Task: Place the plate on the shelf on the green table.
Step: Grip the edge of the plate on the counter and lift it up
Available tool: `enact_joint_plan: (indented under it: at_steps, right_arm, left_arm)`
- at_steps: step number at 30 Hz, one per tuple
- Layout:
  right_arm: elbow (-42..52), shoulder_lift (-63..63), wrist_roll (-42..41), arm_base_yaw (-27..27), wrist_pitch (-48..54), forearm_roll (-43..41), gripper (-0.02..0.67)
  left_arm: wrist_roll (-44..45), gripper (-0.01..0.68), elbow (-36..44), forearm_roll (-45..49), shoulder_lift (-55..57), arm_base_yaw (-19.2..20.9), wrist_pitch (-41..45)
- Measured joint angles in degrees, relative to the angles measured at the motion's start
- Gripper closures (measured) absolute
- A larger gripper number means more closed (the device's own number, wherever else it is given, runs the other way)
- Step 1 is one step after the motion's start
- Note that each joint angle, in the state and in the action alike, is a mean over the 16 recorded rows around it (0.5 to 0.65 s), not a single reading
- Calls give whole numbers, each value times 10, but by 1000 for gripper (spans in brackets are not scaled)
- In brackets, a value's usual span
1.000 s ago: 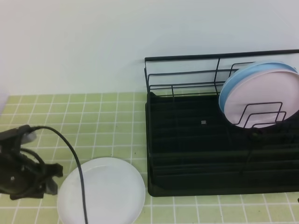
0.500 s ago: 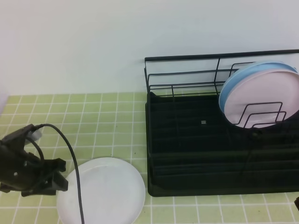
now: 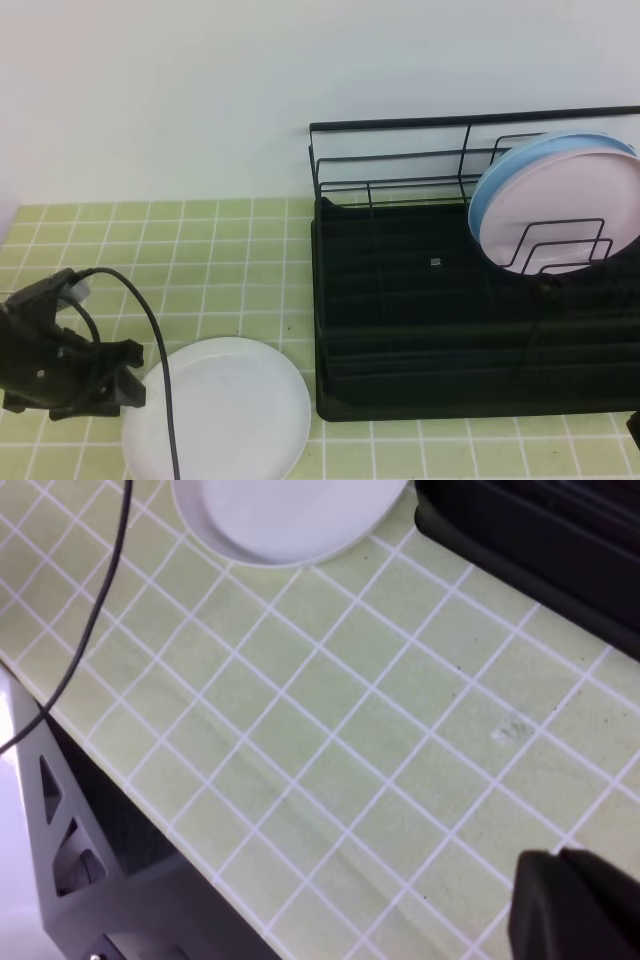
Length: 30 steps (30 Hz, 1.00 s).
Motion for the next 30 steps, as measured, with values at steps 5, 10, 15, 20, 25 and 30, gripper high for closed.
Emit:
enact_joint_plan:
  at_steps: [5, 10, 15, 20, 25, 30]
  right_arm:
    - [0, 0, 0, 0, -3, 0, 650]
    - [0, 0, 0, 0, -3, 0, 650]
    - [0, 0, -1, 0, -3, 0, 651]
    - [0, 0, -1, 0, -3, 1, 652]
    - [0, 0, -1, 0, -2, 1, 652]
    - [0, 0, -1, 0, 0, 1, 652]
  left_arm:
    - [24, 434, -2, -27, 17, 0, -3]
    - [47, 445, -4, -48, 30, -1, -1]
    - [64, 494, -7, -61, 41, -1, 3]
    - [67, 565, -9, -61, 49, -1, 6]
    - [68, 631, -15, -57, 56, 0, 17]
    - [67, 663, -29, -54, 53, 0, 40]
